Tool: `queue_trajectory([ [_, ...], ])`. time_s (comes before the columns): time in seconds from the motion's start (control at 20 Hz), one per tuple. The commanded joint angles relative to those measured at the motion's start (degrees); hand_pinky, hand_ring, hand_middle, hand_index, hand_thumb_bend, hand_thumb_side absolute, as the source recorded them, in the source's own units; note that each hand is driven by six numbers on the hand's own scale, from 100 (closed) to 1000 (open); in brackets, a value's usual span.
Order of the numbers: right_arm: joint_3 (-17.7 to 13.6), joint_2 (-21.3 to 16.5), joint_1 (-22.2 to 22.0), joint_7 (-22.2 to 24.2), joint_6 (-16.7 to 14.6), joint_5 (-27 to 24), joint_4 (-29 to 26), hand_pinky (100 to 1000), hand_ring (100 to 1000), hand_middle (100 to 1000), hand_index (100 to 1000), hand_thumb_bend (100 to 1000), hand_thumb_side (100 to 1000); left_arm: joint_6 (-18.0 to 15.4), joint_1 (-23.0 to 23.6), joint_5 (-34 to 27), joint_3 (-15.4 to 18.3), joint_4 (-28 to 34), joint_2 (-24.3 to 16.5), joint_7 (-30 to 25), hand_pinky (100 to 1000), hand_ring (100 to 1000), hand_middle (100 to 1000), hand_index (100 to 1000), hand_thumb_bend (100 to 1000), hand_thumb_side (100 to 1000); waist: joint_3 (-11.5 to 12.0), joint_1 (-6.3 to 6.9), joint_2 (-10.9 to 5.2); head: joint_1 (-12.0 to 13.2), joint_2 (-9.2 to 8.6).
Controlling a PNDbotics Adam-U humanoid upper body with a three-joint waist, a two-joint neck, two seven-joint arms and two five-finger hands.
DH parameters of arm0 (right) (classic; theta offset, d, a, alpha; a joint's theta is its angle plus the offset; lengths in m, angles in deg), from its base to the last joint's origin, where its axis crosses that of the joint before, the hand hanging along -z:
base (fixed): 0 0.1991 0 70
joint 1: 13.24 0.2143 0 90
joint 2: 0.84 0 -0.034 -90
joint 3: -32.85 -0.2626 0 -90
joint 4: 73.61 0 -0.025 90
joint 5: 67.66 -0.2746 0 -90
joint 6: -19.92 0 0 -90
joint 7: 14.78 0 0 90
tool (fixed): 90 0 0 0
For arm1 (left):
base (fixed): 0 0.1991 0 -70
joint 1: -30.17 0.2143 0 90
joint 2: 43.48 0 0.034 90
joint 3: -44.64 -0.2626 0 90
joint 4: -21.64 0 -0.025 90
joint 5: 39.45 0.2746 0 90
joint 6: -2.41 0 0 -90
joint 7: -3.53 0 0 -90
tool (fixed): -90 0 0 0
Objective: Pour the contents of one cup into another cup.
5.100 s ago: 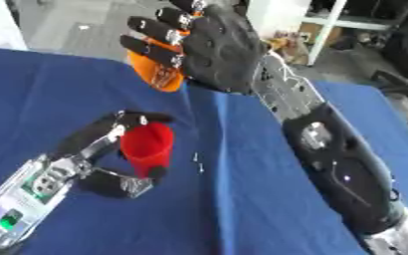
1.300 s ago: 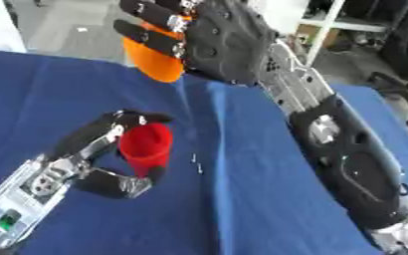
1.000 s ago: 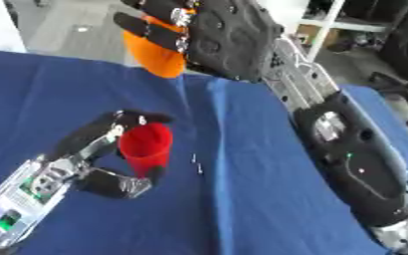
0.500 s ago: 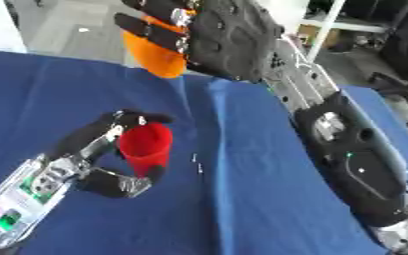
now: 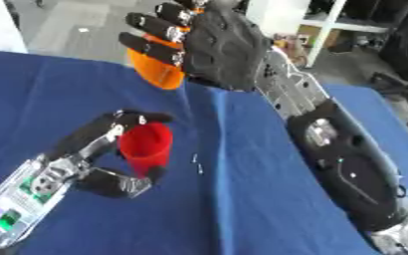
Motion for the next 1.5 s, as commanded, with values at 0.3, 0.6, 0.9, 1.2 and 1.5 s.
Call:
queue_trajectory([
  [0.3,-1.89,-2.02,1.61,-15.64,-13.86,-1.88,-1.84,687,454,683,750,219,100,-0.03,-1.31,0.0,0.42,0.97,-0.56,0.0,152,234,483,914,100,323,-0.14,0.29,-1.27,-0.01,-0.55],
  [0.6,-1.74,-2.32,1.5,-15.08,-13.75,-2.61,-2.28,687,451,684,750,221,100,0.03,-1.35,-0.13,0.48,1.0,-0.55,0.01,152,234,483,914,100,323,-0.14,0.25,-1.34,0.0,-0.61],
  [0.9,-1.78,-2.23,1.46,-14.89,-13.99,-2.63,-1.87,684,448,680,749,215,100,0.01,-1.37,-0.1,0.54,1.04,-0.61,0.07,152,234,483,914,100,323,-0.17,0.34,-1.31,-0.03,-0.62],
  [1.2,-2.8,-1.69,0.63,-13.88,-14.4,-4.2,0.09,662,436,657,749,197,100,-0.13,-0.75,1.12,0.89,0.39,-1.13,0.92,152,234,485,914,100,312,-0.39,0.61,-1.16,0.14,-0.72],
  [1.5,-3.99,-1.45,-0.87,-11.72,-15.62,-7.79,1.15,638,424,627,747,167,100,-0.78,1.53,6.22,2.82,-4.97,-2.22,5.83,177,252,492,914,100,201,-0.65,0.96,-0.91,0.22,-0.7],
])
